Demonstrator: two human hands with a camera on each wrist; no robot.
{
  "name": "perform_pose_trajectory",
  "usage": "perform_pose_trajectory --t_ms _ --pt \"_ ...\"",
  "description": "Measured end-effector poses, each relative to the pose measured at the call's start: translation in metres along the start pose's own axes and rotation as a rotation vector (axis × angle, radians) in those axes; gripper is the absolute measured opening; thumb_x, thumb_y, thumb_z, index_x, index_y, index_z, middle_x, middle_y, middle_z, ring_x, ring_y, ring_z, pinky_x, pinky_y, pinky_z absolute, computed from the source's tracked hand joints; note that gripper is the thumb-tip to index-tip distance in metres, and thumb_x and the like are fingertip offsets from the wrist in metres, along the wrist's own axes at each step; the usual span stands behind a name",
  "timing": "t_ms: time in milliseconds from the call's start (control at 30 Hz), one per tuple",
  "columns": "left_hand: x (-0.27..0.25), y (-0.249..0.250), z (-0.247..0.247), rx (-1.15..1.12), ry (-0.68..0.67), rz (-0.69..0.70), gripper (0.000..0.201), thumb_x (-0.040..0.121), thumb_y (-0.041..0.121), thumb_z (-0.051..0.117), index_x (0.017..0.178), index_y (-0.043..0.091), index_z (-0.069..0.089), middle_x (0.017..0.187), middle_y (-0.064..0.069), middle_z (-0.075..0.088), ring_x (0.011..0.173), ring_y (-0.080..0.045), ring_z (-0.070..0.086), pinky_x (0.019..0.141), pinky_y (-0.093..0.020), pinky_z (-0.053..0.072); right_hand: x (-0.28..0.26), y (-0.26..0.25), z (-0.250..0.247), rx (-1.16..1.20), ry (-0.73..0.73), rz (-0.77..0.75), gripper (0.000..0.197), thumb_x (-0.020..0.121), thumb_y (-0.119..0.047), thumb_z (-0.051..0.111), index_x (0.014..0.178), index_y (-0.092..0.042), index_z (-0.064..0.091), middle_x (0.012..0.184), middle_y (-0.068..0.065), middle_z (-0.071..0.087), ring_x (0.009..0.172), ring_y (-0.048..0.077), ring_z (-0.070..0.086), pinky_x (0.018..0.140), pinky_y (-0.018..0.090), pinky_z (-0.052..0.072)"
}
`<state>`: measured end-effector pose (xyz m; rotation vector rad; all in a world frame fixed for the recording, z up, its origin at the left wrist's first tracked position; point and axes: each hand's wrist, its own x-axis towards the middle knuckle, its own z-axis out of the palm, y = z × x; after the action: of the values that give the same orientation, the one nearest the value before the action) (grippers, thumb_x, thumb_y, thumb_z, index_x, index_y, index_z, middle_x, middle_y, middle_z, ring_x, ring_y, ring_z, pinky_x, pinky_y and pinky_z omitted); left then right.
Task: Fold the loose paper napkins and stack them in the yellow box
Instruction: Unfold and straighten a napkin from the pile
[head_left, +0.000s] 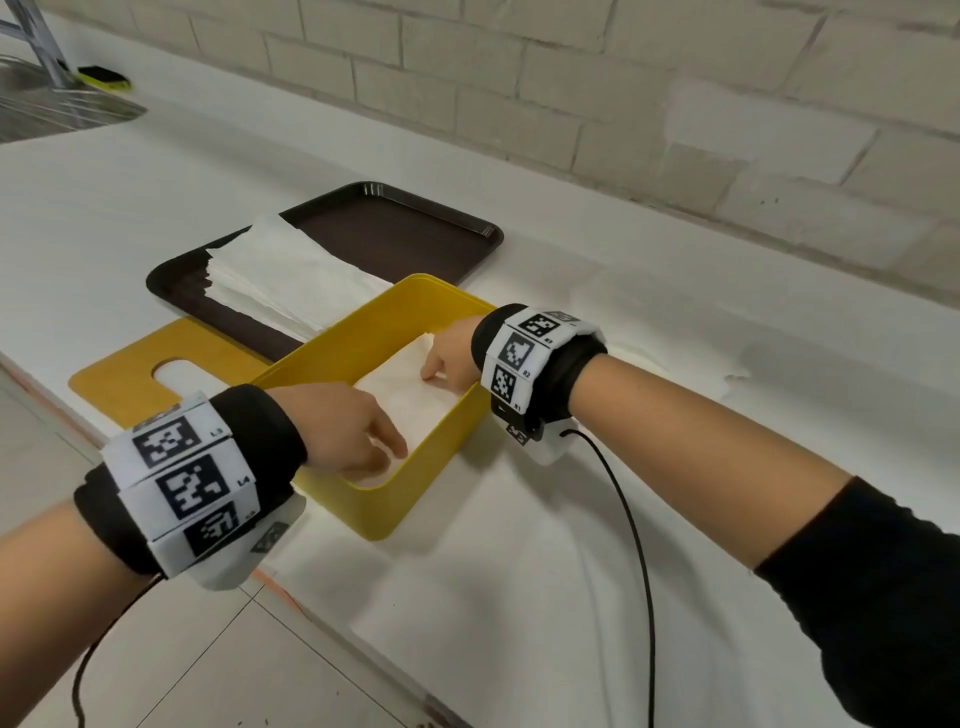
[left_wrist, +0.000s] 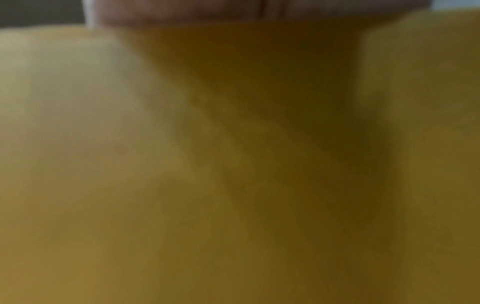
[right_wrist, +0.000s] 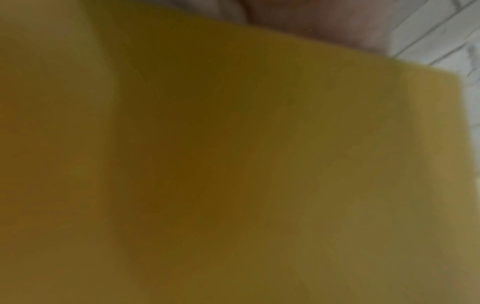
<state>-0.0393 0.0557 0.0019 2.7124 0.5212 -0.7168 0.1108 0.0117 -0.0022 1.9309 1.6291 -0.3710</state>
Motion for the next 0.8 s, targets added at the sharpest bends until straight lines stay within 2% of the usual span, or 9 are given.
perform_pose_trajectory --t_ms 100,167,300,367,467,533,600,700,800 --pt "0.002 -0.001 0.001 0.023 -0.140 -0.033 0.032 0.093 0.031 0.041 0.119 0.037 0.059 0.133 0.012 0.052 0.122 -0.012 0.045 0.105 -0.024 0.033 0.003 0.003 -0.001 0.054 -0.044 0.038 0.042 0.099 -0.007 0.030 0.139 -0.012 0.040 0.144 0.002 0.041 0.128 0.023 0.041 0.100 0.027 0.034" --pt "0.004 0.000 0.000 0.049 -0.187 -0.050 0.029 0.088 0.035 0.041 0.107 0.037 0.063 0.132 0.008 0.053 0.122 -0.016 0.047 0.107 -0.031 0.035 0.005 0.004 0.000 0.136 -0.031 0.076 0.037 0.098 -0.014 0.038 0.133 -0.014 0.050 0.133 -0.003 0.051 0.117 0.020 0.051 0.096 0.031 0.043" --pt "0.003 0.006 -0.006 0.070 -0.170 -0.073 0.033 0.097 0.034 0.039 0.123 0.030 0.059 0.123 0.011 0.058 0.110 -0.013 0.049 0.102 -0.025 0.034 0.006 0.002 -0.004 0.286 0.028 0.127 0.030 0.093 -0.021 0.050 0.121 -0.014 0.059 0.119 0.002 0.060 0.097 0.020 0.057 0.086 0.028 0.046" --pt "-0.004 0.005 -0.011 0.007 -0.121 -0.063 0.032 0.098 0.038 0.038 0.121 0.031 0.060 0.114 0.015 0.060 0.102 -0.009 0.049 0.099 -0.022 0.033 -0.012 0.004 -0.013 0.391 0.139 0.126 0.032 0.095 -0.015 0.046 0.124 -0.008 0.056 0.122 0.006 0.057 0.107 0.022 0.055 0.089 0.030 0.044" --pt "-0.027 -0.007 -0.015 -0.167 0.083 -0.065 0.030 0.094 0.049 0.038 0.116 0.044 0.058 0.126 0.015 0.056 0.112 -0.011 0.049 0.100 -0.026 0.033 -0.058 0.019 -0.012 0.587 0.434 0.100 0.031 0.095 -0.007 0.038 0.116 -0.011 0.061 0.122 0.004 0.057 0.111 0.021 0.053 0.088 0.028 0.043" --pt "-0.047 -0.012 -0.013 -0.334 0.435 -0.019 0.029 0.080 0.067 0.038 0.094 0.057 0.061 0.109 0.022 0.063 0.104 -0.007 0.056 0.091 -0.030 0.041 -0.091 0.034 0.003 0.731 0.591 0.160 0.028 0.094 -0.009 0.039 0.105 -0.013 0.064 0.107 0.000 0.059 0.095 0.015 0.053 0.079 0.024 0.039" --pt "-0.064 -0.005 -0.009 -0.494 0.737 0.080 0.039 0.067 0.081 0.038 0.087 0.058 0.062 0.089 0.025 0.066 0.091 -0.005 0.060 0.083 -0.039 0.050 -0.117 0.052 0.026 0.811 0.664 0.268 0.023 0.094 -0.012 0.043 0.101 -0.011 0.065 0.094 -0.002 0.057 0.084 0.012 0.050 0.075 0.020 0.035" --pt "-0.068 0.032 -0.008 -0.640 0.809 0.180 0.049 0.068 0.082 0.043 0.091 0.045 0.065 0.086 0.017 0.067 0.081 -0.009 0.065 0.074 -0.045 0.054 -0.140 0.077 0.066 0.850 0.630 0.442 0.019 0.092 -0.015 0.048 0.098 -0.010 0.065 0.092 0.001 0.059 0.082 0.014 0.052 0.073 0.020 0.036" --pt "-0.045 0.090 -0.005 -0.707 0.797 0.214 0.022 0.082 0.049 0.051 0.083 0.031 0.065 0.077 0.010 0.066 0.068 -0.007 0.061 0.067 -0.029 0.051 -0.144 0.093 0.110 0.876 0.526 0.580 0.015 0.091 -0.018 0.050 0.094 -0.012 0.064 0.097 0.003 0.062 0.091 0.020 0.057 0.082 0.028 0.045"
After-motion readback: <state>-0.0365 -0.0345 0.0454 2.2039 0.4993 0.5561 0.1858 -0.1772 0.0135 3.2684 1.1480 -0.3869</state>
